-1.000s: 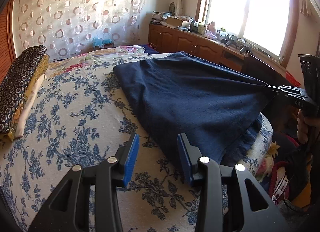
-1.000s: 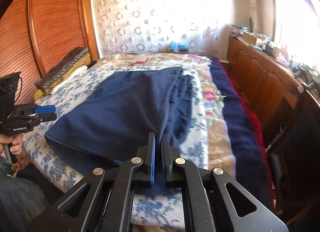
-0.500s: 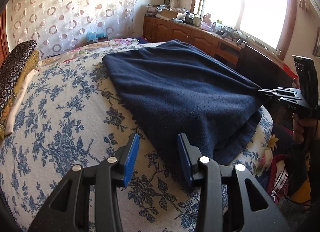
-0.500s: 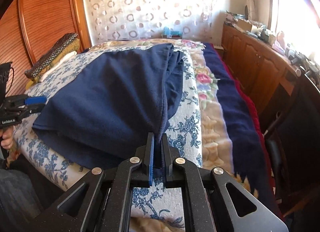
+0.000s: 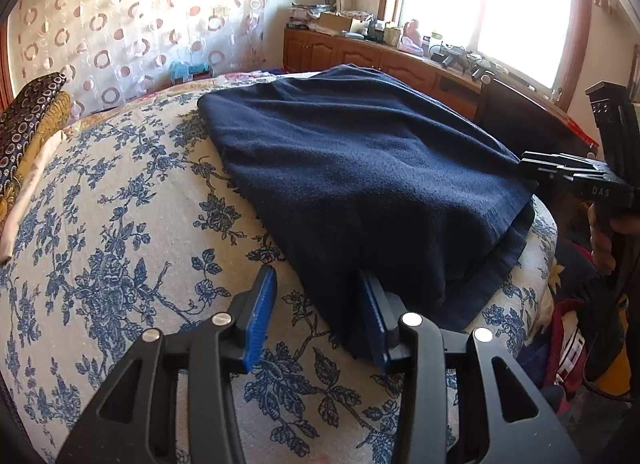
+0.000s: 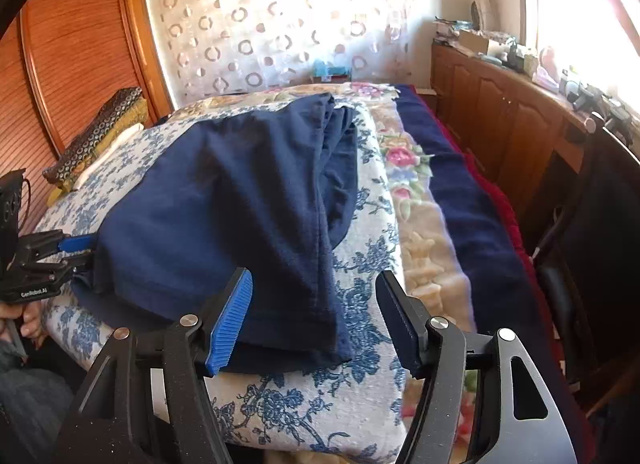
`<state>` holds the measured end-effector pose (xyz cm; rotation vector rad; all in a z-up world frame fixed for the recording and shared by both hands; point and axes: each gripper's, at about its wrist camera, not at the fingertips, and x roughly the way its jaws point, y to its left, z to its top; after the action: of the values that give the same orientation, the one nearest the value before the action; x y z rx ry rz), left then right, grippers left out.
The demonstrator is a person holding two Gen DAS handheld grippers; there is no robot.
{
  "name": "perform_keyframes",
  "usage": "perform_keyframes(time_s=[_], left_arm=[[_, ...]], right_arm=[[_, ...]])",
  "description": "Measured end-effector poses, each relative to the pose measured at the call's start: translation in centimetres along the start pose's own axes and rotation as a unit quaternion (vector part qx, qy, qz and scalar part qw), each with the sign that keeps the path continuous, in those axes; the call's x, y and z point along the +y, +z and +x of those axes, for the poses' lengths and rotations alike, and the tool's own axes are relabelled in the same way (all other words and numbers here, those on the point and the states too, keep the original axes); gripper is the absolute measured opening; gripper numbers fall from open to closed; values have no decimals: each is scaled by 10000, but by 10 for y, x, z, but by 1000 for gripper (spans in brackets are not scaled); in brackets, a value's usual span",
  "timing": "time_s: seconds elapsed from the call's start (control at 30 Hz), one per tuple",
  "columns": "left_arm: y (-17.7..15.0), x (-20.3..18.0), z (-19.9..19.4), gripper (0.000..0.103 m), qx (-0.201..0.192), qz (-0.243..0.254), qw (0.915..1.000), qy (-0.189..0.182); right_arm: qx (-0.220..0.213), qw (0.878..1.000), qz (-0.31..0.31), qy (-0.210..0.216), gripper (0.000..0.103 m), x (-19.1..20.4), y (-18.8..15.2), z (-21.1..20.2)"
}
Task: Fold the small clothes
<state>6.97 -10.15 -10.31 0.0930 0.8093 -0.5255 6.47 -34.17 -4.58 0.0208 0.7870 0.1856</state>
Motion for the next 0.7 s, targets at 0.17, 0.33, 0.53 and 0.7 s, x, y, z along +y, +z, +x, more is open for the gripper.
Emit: perform_keyframes(time_s=[0.17, 0.33, 0.53, 0.7], left_arm=[[0, 0, -2, 41, 38, 25, 10000, -41], [2, 7, -19, 41, -91, -275, 9985, -455], [8, -4, -30, 41, -227, -165, 9974, -657], [4, -8, -13, 41, 111, -124, 9986, -502]], right_arm=[[212, 9997, -92, -29, 66, 7, -8, 16], [215, 9997, -102, -44, 67, 6, -16, 22], [208, 9997, -126, 12, 67, 4, -18, 19], [189, 9997, -129, 16, 67, 4, -20, 18]])
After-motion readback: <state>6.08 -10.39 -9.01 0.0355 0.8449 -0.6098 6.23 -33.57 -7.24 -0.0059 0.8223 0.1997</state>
